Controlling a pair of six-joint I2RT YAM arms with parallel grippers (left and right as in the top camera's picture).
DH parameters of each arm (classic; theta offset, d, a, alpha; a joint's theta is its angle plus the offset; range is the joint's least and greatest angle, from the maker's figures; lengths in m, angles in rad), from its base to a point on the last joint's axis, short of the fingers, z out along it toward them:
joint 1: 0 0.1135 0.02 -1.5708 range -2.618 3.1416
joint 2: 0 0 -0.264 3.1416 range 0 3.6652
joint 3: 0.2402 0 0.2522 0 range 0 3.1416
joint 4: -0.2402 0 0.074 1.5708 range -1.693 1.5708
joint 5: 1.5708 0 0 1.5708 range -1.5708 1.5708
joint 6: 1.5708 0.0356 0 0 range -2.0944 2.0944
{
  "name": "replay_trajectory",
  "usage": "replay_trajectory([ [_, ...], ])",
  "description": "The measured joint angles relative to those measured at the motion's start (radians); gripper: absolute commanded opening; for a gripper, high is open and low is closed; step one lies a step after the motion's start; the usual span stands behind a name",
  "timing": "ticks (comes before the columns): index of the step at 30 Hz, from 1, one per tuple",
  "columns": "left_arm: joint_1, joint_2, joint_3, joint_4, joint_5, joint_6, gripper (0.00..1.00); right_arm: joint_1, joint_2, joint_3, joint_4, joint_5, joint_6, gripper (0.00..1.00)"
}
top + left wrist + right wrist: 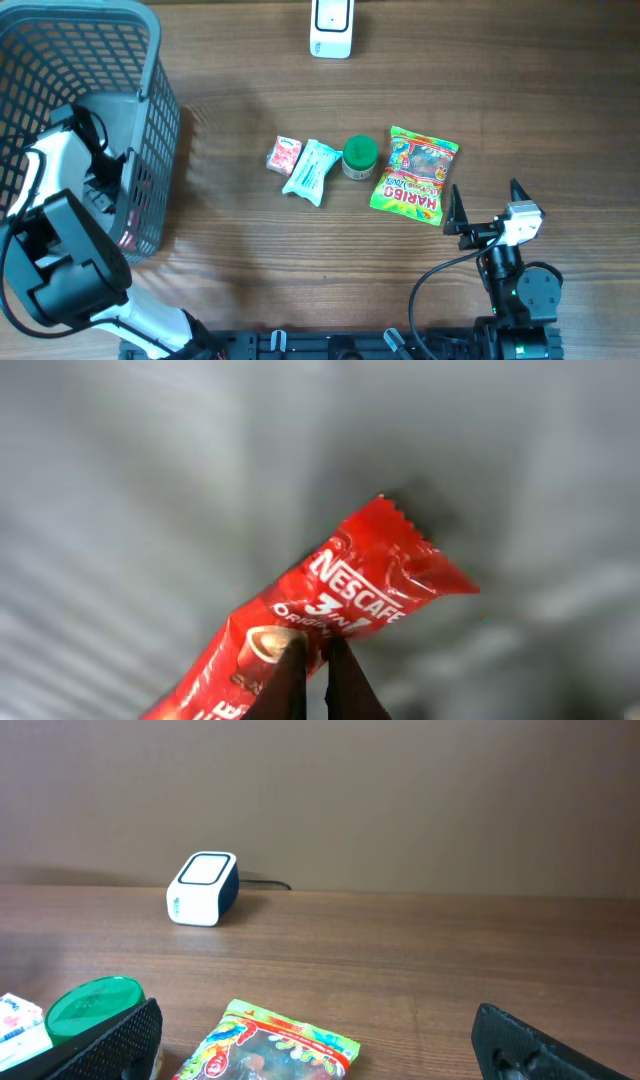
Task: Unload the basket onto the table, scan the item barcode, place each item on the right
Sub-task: 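Reach into the basket and grasp the red Nescafe sachet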
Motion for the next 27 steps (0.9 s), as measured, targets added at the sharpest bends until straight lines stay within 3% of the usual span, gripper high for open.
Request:
replay_trajectory([
  [5,0.004,0.009,0.017,0.022,-0.135,-0.049,0.06,0.000,0.000,0.000,0.000,0.000,0.000,1.00],
  [7,0.004,0.022,0.040,0.010,-0.155,-0.054,0.88,0.000,0.000,0.000,0.000,0.000,0.000,0.99],
  [8,0.004,0.028,0.056,-0.009,-0.161,-0.055,1.00,0.000,0.000,0.000,0.000,0.000,0.000,1.00],
  [14,0.004,0.014,0.159,-0.080,-0.149,-0.061,1.00,0.000,0.000,0.000,0.000,0.000,0.000,1.00],
  [27,0.010,-0.056,0.142,-0.126,-0.145,-0.025,1.00,0.000,0.000,0.000,0.000,0.000,0.000,1.00],
])
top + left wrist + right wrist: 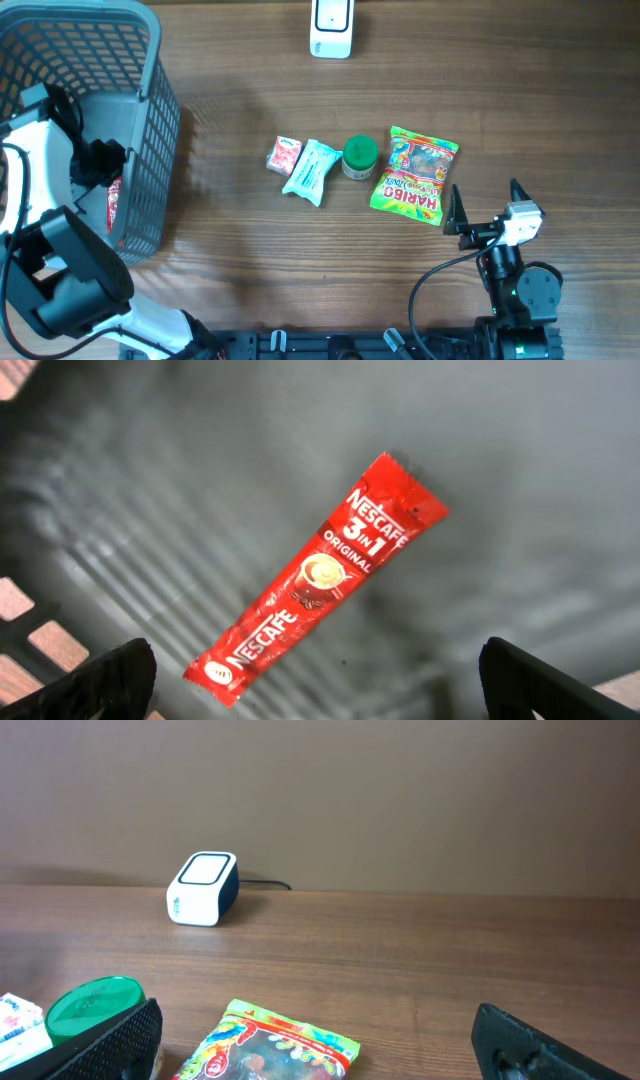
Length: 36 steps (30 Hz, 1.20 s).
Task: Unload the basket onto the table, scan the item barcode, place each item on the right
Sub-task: 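Reach into the basket and grasp the red Nescafe sachet, then lift the Nescafe sachet out and lay it beside the wipes pack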
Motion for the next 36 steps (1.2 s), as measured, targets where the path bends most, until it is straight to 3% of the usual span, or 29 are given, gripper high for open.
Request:
replay_trajectory([
  [4,0.002,0.002,-0.092,0.083,0.000,0.049,1.00,0.000,0.000,0.000,0.000,0.000,0.000,1.00],
  [11,0.007,-0.027,-0.259,0.359,0.016,0.071,1.00,0.000,0.000,0.000,0.000,0.000,0.000,1.00],
  [12,0.007,-0.037,-0.279,0.396,0.020,0.071,0.91,0.000,0.000,0.000,0.000,0.000,0.000,0.99],
  [13,0.007,-0.043,-0.293,0.417,0.024,0.072,0.77,0.000,0.000,0.000,0.000,0.000,0.000,1.00],
  [14,0.008,-0.051,-0.311,0.449,0.033,0.076,0.49,0.000,0.000,0.000,0.000,0.000,0.000,1.00],
  [15,0.007,-0.058,-0.330,0.481,0.049,0.087,0.31,0.000,0.000,0.000,0.000,0.000,0.000,1.00],
  [16,0.006,-0.061,-0.342,0.495,0.062,0.090,0.27,0.000,0.000,0.000,0.000,0.000,0.000,1.00],
  [17,0.005,-0.064,-0.349,0.500,0.066,0.095,0.29,0.000,0.000,0.000,0.000,0.000,0.000,1.00],
  [18,0.005,-0.069,-0.356,0.501,0.069,0.104,0.11,0.000,0.000,0.000,0.000,0.000,0.000,1.00],
  [19,0.005,-0.075,-0.365,0.496,0.072,0.114,0.04,0.000,0.000,0.000,0.000,0.000,0.000,1.00],
  [25,0.006,-0.083,-0.366,0.432,0.079,0.132,0.04,0.000,0.000,0.000,0.000,0.000,0.000,1.00],
  [29,0.007,-0.046,-0.264,0.251,0.087,0.136,0.04,0.000,0.000,0.000,0.000,0.000,0.000,1.00],
  [32,0.007,-0.009,-0.094,0.113,0.098,0.136,0.04,0.000,0.000,0.000,0.000,0.000,0.000,1.00],
  [36,0.007,-0.021,0.286,-0.015,0.106,0.130,0.04,0.000,0.000,0.000,0.000,0.000,0.000,1.00],
])
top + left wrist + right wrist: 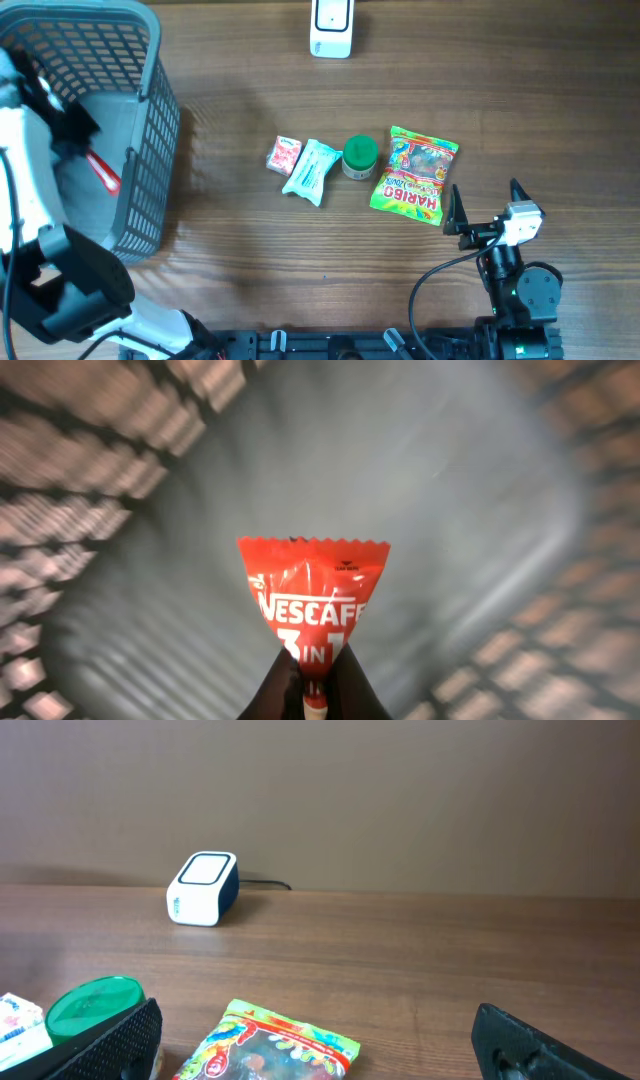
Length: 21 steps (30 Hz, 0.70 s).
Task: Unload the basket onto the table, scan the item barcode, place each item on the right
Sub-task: 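Lift the Nescafe sachet out and lay it beside the wipes pack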
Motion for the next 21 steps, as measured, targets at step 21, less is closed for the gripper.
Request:
replay_trajectory([
  [21,-0.462,-0.217,0.366,-0.533,1.121,0.758,0.04,0.000,0.000,0.000,0.000,0.000,0.000,1.00],
])
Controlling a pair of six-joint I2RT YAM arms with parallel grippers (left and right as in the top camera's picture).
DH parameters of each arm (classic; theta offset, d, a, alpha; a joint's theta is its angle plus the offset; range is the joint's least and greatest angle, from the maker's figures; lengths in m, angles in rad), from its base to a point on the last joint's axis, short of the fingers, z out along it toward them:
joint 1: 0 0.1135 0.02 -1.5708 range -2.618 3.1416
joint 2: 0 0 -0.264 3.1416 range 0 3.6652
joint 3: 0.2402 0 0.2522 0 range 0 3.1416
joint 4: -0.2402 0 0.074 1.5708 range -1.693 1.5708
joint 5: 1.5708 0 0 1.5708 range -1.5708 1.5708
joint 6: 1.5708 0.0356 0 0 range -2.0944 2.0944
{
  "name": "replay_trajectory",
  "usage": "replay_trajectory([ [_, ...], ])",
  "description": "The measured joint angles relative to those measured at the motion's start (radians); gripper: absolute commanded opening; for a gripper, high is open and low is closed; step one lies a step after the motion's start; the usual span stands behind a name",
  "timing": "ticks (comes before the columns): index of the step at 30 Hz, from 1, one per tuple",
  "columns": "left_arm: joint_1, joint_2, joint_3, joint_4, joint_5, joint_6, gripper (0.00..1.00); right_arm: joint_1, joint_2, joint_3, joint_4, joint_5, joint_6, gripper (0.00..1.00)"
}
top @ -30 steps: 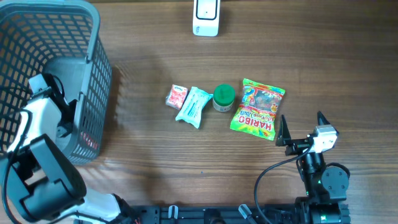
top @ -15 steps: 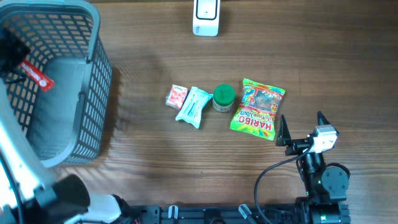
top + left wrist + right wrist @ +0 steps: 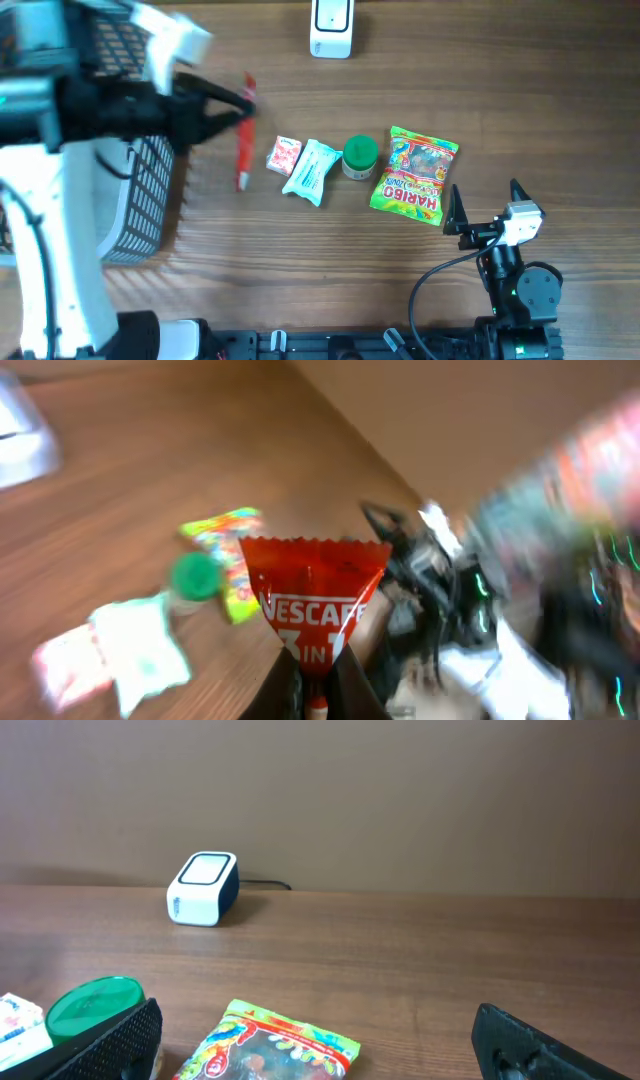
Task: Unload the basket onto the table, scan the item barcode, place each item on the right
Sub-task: 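Lift the Nescafe sachet out and lay it beside the wipes pack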
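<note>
My left gripper [image 3: 243,100] is shut on a red Nescafe 3 in 1 sachet [image 3: 243,135], which hangs over the table left of the row of items; in the left wrist view the sachet [image 3: 312,600] stands up from the left gripper [image 3: 316,695]. The white scanner [image 3: 331,28] sits at the table's far edge, also seen as the scanner [image 3: 203,887]. My right gripper [image 3: 482,205] rests open at the near right, the right gripper [image 3: 310,1040] empty.
A grey mesh basket [image 3: 140,190] stands at the left. On the table lie a small pink packet [image 3: 284,155], a pale green pouch [image 3: 310,170], a green-lidded jar [image 3: 359,155] and a Haribo bag [image 3: 414,172].
My left gripper, still shut on the sachet, was inside the basket and is now out of it, over the table left of the pink packet. The right arm has not moved.
First my left gripper was shut at the sachet on the basket floor. Then it stood open above the sachet lying flat. After that it was shut on the sachet's end inside the basket, and now it holds the sachet over the table.
</note>
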Motion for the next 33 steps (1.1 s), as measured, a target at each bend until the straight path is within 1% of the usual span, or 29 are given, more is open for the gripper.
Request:
replay_trajectory([
  [1,-0.044,0.016,0.000,-0.016,0.021,0.073,0.04,0.000,0.000,0.000,0.000,0.000,0.000,1.00],
  [2,-0.108,0.044,0.000,-0.019,0.060,0.187,0.04,0.000,0.000,0.000,0.000,0.000,0.000,1.00],
  [4,-0.163,0.081,0.000,-0.020,0.112,0.311,0.04,0.000,0.000,0.000,0.000,0.000,0.000,1.00],
  [7,-0.196,0.140,0.000,-0.019,0.216,0.459,0.04,0.000,0.000,0.000,0.000,0.000,0.000,1.00],
  [10,-0.200,0.203,0.000,-0.024,0.256,0.507,0.04,0.000,0.000,0.000,0.000,0.000,0.000,1.00],
  [12,-0.202,0.243,0.000,-0.023,0.237,0.493,0.04,0.000,0.000,0.000,0.000,0.000,0.000,1.00],
  [15,-0.224,0.309,0.000,-0.023,0.121,0.393,0.04,0.000,0.000,0.000,0.000,0.000,0.000,1.00],
  [18,-0.278,0.353,-0.016,0.034,-0.044,0.229,0.04,0.000,0.000,0.000,0.000,0.000,0.000,1.00],
  [20,-0.317,0.358,-0.033,0.143,-0.188,0.066,0.04,0.000,0.000,0.000,0.000,0.000,0.000,1.00],
  [21,-0.334,0.358,-0.044,0.206,-0.269,-0.036,0.04,0.000,0.000,0.000,0.000,0.000,0.000,1.00],
  [22,-0.351,0.358,-0.060,0.269,-0.381,-0.161,0.04,0.000,0.000,0.000,0.000,0.000,0.000,1.00],
  [24,-0.377,0.359,-0.109,0.332,-0.539,-0.373,0.04,0.000,0.000,0.000,0.000,0.000,0.000,1.00],
  [25,-0.386,0.360,-0.138,0.357,-0.591,-0.456,0.04,0.000,0.000,0.000,0.000,0.000,0.000,1.00],
  [26,-0.390,0.360,-0.156,0.377,-0.610,-0.501,0.04,0.000,0.000,0.000,0.000,0.000,0.000,1.00],
  [27,-0.397,0.363,-0.191,0.406,-0.645,-0.589,0.04,0.000,0.000,0.000,0.000,0.000,0.000,1.00],
  [29,-0.405,0.360,-0.264,0.486,-0.669,-0.724,0.04,0.000,0.000,0.000,0.000,0.000,0.000,1.00],
  [33,-0.425,0.360,-0.470,0.668,-0.692,-0.918,0.04,0.000,0.000,0.000,0.000,0.000,0.000,1.00],
])
